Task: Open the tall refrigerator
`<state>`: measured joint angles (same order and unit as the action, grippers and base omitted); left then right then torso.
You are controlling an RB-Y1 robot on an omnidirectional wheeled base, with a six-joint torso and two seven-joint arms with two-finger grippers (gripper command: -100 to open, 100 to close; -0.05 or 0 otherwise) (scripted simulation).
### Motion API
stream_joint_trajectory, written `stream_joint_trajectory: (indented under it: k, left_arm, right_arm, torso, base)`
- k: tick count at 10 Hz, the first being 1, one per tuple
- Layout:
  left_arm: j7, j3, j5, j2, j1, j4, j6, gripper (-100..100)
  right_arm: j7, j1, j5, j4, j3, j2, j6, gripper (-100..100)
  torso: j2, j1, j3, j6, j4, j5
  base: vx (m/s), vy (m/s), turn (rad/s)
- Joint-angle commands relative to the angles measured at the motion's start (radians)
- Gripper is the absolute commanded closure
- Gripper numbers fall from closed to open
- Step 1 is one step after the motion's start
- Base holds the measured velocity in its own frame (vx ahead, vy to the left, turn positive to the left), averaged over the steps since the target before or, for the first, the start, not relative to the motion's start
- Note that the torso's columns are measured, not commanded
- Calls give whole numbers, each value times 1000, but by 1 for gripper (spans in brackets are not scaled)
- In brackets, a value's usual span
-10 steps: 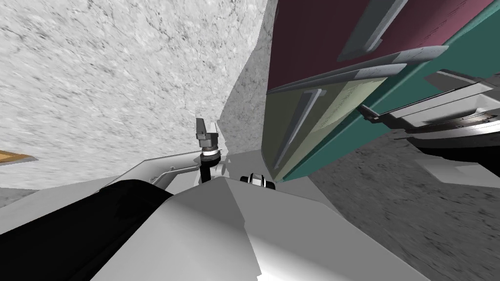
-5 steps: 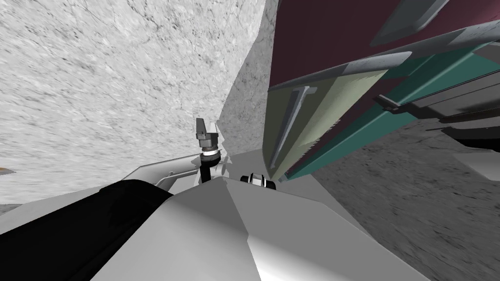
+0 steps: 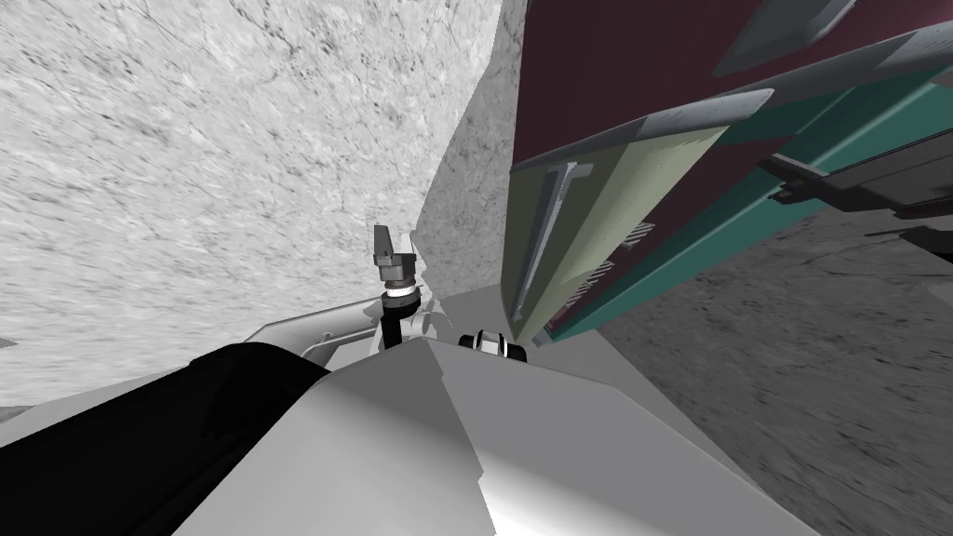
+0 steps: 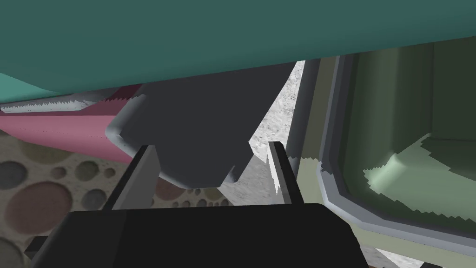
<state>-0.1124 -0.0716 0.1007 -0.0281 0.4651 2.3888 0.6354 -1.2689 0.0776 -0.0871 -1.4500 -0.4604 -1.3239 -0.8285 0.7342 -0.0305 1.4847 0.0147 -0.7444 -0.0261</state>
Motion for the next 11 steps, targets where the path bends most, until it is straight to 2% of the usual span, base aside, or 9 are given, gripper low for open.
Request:
stream_joint_trajectory:
  k: [1, 2, 6, 7, 8, 9, 10, 11]
  left_arm:
    - [0, 0, 0, 0, 0, 0, 0, 0]
    - [0, 0, 0, 0, 0, 0, 0, 0]
    - [0, 0, 0, 0, 0, 0, 0, 0]
    - [0, 0, 0, 0, 0, 0, 0, 0]
    - [0, 0, 0, 0, 0, 0, 0, 0]
    - [0, 0, 0, 0, 0, 0, 0, 0]
    - [0, 0, 0, 0, 0, 0, 0, 0]
    - [0, 0, 0, 0, 0, 0, 0, 0]
  right_arm:
    - [-23, -40, -4, 7, -5, -35, 3, -100]
    - [-23, -40, -4, 7, -5, -35, 3, -100]
    - [-58, -55, -6, 36, -16, -80, -5, -100]
    - [-46, -43, -2, 55, 4, -70, -13, -100]
    - [-39, -45, -2, 81, 9, -37, -11, -100]
    - [-45, -32, 2, 71, 14, -42, -18, -100]
    - [-47, -38, 0, 61, 10, -67, -17, 100]
    - [-50, -45, 3, 78, 31, -48, -18, 100]
  torso:
    - [-2, 1, 1, 1, 1, 0]
    - [-2, -2, 1, 0, 0, -1]
    - [-2, -3, 2, 2, 0, -2]
    - [-4, -4, 4, 3, 1, -2]
    - [-4, 2, 2, 0, 3, 2]
    - [-5, 14, 2, -3, 4, 10]
    - [-3, 17, 0, -5, 5, 13]
    - [-2, 13, -2, -4, 6, 13]
  base:
    - [1, 48, -47]
    - [6, 64, -44]
    - [0, 62, -39]
    - [-20, 16, -76]
    - [10, -75, -50]
    - [0, -46, -45]
    - [-27, 28, -8]
    - [-25, 13, -31]
